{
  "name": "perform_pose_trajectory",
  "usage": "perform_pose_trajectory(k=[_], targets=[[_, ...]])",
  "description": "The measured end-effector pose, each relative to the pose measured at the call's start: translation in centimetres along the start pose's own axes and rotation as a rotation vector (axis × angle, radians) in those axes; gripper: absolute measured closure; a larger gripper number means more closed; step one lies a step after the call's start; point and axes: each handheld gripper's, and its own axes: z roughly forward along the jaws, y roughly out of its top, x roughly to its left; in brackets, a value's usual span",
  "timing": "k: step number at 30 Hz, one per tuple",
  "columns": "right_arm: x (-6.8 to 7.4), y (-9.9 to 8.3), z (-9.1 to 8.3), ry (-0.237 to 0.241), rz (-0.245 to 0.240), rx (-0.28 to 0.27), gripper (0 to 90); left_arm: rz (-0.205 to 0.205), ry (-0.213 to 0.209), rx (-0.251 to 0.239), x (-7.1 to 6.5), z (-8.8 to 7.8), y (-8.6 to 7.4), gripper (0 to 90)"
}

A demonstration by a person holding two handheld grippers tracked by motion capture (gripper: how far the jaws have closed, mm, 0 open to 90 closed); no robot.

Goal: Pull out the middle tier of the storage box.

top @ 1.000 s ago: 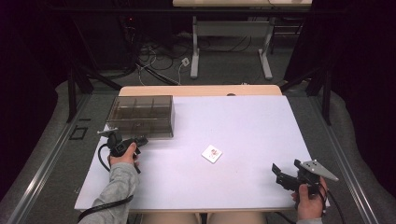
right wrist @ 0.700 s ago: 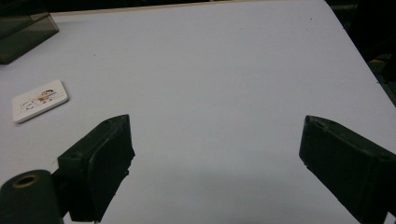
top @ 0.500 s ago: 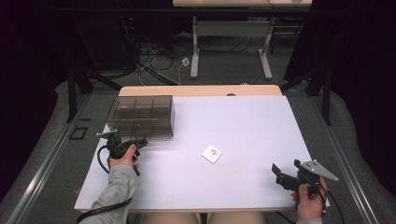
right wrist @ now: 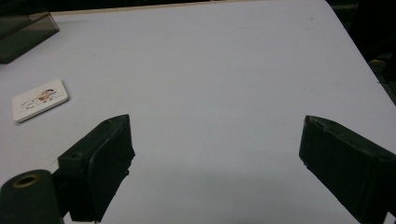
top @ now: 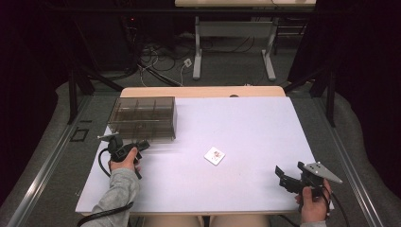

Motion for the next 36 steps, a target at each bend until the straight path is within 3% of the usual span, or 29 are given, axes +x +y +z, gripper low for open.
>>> perform_pose_trajectory(k=[10,20,36], targets=[[0.0,0.0,0.0,0.001,-0.001,0.005,9.6,-0.010,-0.019,0.013,0.0,0.2,-0.3,80.8],[0.0,0.0,0.0,-0.001,0.002,-0.001,9.6,0.021,-0.028,0.033,-0.9,0.4,-0.7,78.0],[0.0,0.0,0.0,-0.003,0.000,0.000,9.9,0.049,-0.042,0.044,-1.2,-0.3,-0.7,70.0]])
